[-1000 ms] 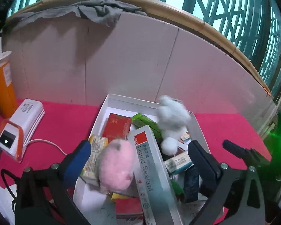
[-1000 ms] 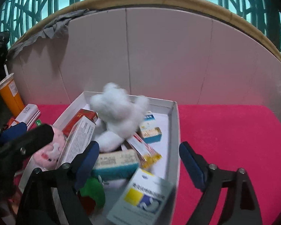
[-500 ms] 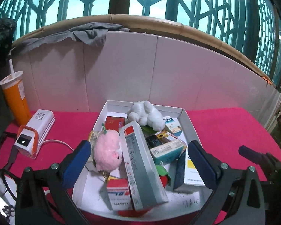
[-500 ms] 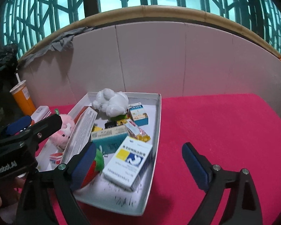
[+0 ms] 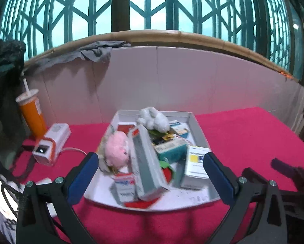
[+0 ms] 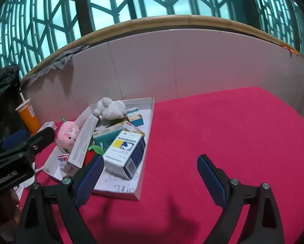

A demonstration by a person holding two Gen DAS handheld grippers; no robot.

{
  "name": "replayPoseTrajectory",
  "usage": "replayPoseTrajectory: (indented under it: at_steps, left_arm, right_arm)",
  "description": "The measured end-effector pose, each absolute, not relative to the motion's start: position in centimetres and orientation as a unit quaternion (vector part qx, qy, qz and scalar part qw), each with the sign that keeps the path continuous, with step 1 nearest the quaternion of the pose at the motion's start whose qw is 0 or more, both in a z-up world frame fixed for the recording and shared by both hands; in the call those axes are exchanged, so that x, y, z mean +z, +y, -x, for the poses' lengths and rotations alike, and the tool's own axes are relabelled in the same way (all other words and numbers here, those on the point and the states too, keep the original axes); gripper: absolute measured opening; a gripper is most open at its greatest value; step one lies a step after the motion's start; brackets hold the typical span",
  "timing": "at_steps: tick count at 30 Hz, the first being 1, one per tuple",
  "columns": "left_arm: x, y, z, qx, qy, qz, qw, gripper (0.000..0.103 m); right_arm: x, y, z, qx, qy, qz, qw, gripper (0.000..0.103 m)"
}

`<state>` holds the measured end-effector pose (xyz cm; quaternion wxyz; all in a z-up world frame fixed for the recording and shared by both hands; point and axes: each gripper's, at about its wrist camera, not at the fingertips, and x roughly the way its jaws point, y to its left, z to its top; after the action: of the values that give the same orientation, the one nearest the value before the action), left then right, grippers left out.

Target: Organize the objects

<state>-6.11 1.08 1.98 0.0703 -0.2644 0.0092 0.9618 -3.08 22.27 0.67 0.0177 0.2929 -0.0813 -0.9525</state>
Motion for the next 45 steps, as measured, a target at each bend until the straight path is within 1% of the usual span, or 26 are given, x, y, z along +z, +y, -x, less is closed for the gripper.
replayPoseTrajectory:
  at_steps: [4,9,19,21,24,25,26,28,31,33,37,40,45]
  left_arm:
    - [1.7,1.2,5.1,0.958,-0.015,0.268,0.097,0.103]
    - [2.2,1.9,4.1,0.963,0.002,0.252,0.097,0.103]
    - [2.9,1.5,2.9,0.970,0.002,0.229,0.081,0.103]
    - [3.1,1.6,2.6,0.974,0.010,0.222,0.055,0.103]
    - [3.4,2.0,2.0,0.976,0.033,0.212,-0.027,0.103]
    - [3.4,2.2,1.9,0.977,0.042,0.207,-0.041,0.103]
    - [3.5,2.2,1.6,0.978,0.044,0.203,-0.034,0.103]
    - [3.6,1.6,1.4,0.977,0.021,0.213,-0.002,0.103]
    - [3.6,-0.1,1.1,0.971,-0.052,0.225,0.067,0.103]
    - [3.5,-0.8,1.4,0.967,-0.072,0.235,0.066,0.103]
    - [3.0,-0.9,1.8,0.968,-0.032,0.249,-0.001,0.103]
    - [3.1,-1.2,1.3,0.968,-0.024,0.251,-0.024,0.103]
    - [3.6,0.3,0.4,0.965,0.012,0.261,-0.022,0.103]
  right_arm:
    - [0.2,22.5,1.9,-0.951,-0.099,-0.292,0.016,0.096]
    - [0.2,21.6,0.8,-0.956,-0.083,-0.279,0.015,0.096]
    - [0.4,21.3,0.4,-0.958,-0.084,-0.273,0.011,0.096]
    - [0.4,21.3,0.4,-0.958,-0.084,-0.273,0.011,0.096]
    - [0.4,21.3,0.3,-0.958,-0.084,-0.273,0.010,0.096]
    - [0.4,21.4,0.2,-0.958,-0.084,-0.272,0.009,0.096]
    - [0.4,21.5,0.2,-0.959,-0.085,-0.271,0.009,0.096]
    - [0.5,21.7,0.0,-0.959,-0.086,-0.270,0.006,0.096]
    - [0.7,21.9,-0.2,-0.960,-0.090,-0.267,0.002,0.096]
    - [0.8,22.1,-0.5,-0.961,-0.089,-0.263,0.000,0.096]
    - [1.5,22.1,-1.6,-0.966,-0.081,-0.248,-0.001,0.096]
    - [2.2,22.0,-2.4,-0.970,-0.075,-0.233,-0.003,0.096]
    - [3.6,22.2,-4.0,-0.975,-0.075,-0.208,0.000,0.096]
